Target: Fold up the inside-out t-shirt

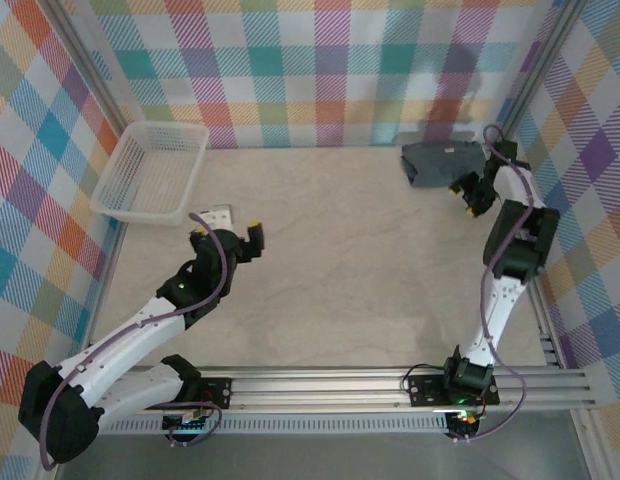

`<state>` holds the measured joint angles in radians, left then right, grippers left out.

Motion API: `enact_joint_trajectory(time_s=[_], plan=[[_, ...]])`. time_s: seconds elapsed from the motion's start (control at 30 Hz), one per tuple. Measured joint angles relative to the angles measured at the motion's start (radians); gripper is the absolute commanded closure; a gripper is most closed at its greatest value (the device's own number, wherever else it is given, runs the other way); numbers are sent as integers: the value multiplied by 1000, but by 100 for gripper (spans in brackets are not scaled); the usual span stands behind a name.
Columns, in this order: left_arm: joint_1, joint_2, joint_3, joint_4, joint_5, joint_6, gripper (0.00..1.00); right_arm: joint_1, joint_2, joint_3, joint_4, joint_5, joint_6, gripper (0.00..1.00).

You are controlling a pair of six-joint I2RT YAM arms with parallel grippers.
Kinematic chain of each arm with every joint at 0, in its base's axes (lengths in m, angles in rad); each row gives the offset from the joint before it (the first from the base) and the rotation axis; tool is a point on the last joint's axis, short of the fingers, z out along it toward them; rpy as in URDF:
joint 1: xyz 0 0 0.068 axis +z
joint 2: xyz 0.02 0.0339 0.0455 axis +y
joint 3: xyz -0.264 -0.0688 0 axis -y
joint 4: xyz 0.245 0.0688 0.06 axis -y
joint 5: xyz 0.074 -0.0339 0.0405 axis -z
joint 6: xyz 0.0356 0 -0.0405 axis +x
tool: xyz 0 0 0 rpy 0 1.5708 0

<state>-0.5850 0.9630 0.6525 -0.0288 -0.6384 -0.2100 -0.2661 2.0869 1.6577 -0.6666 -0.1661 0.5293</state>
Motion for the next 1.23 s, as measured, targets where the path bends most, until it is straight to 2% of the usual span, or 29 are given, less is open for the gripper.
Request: enact_joint_trajectory(time_s=[0.1, 0.17, 0.23, 0.27, 0.33, 0.4, 0.53, 0.6, 0.7, 0.87, 1.23], plan=[[113, -9, -103, 61, -71, 40, 0, 18, -420, -419, 131, 36, -34, 14], [190, 7, -166, 106, -90, 75, 0, 72, -716, -668, 277, 106, -89, 1], [255, 48, -216, 170, -77, 118, 0, 149, -921, -886, 469, 180, -167, 0], [282, 73, -234, 204, -60, 131, 0, 184, -974, -982, 576, 204, -208, 0], [343, 150, -262, 297, 12, 156, 0, 223, -963, -1137, 739, 243, -287, 0], [394, 237, -280, 409, 92, 174, 0, 228, -850, -1197, 825, 259, -334, 0], [473, 452, -275, 618, 256, 182, 0, 264, -625, -1209, 1054, 264, -415, 0], [492, 559, -274, 720, 327, 195, 0, 274, -569, -1222, 1205, 253, -438, 0], [501, 612, -274, 748, 405, 204, 0, 279, -552, -1266, 1352, 258, -449, 0], [502, 612, -257, 795, 450, 208, 0, 279, -552, -1272, 1448, 262, -467, 0], [502, 612, -255, 818, 473, 208, 0, 279, -551, -1262, 1470, 208, -494, 0]])
